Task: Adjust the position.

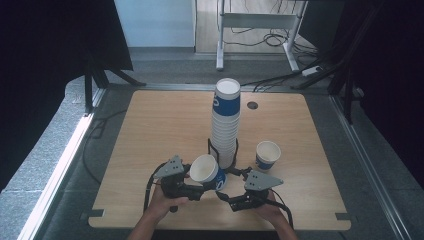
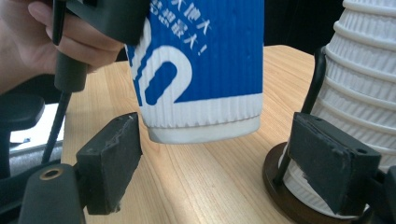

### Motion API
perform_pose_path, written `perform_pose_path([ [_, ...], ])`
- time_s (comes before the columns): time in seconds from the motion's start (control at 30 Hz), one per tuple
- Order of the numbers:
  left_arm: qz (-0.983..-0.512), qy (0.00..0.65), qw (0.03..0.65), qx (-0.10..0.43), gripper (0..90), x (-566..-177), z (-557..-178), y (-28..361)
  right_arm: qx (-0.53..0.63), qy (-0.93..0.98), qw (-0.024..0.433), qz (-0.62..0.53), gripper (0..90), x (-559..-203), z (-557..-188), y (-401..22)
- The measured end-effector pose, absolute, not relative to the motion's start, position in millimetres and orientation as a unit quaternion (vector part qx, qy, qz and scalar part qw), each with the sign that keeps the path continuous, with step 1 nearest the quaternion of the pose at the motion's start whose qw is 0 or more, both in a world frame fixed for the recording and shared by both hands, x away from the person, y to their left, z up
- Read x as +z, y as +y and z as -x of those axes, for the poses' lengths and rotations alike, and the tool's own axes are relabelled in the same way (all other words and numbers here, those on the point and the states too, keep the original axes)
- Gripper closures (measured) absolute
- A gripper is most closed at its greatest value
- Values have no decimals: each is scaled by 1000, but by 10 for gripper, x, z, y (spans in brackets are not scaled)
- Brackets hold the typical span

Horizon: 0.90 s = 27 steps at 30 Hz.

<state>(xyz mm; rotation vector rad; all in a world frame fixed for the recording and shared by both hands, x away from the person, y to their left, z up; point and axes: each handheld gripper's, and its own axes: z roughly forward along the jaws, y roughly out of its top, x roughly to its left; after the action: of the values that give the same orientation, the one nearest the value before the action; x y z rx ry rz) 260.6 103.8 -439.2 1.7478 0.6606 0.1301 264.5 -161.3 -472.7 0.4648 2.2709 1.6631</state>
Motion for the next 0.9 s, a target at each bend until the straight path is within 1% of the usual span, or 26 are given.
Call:
perform_pose_path([
  [0.37,-803,274,517,112,213,-4411,-2551,881,560,799,153,-156,155,-4740,-2631,-1567],
  [0.73,-845,237,459,137,211,-4431,-2475,734,527,822,160,-145,148,-4832,-2595,-1415],
  [0.9,-862,218,433,151,211,-4448,-2449,679,513,832,163,-137,171,-4866,-2590,-1371],
])
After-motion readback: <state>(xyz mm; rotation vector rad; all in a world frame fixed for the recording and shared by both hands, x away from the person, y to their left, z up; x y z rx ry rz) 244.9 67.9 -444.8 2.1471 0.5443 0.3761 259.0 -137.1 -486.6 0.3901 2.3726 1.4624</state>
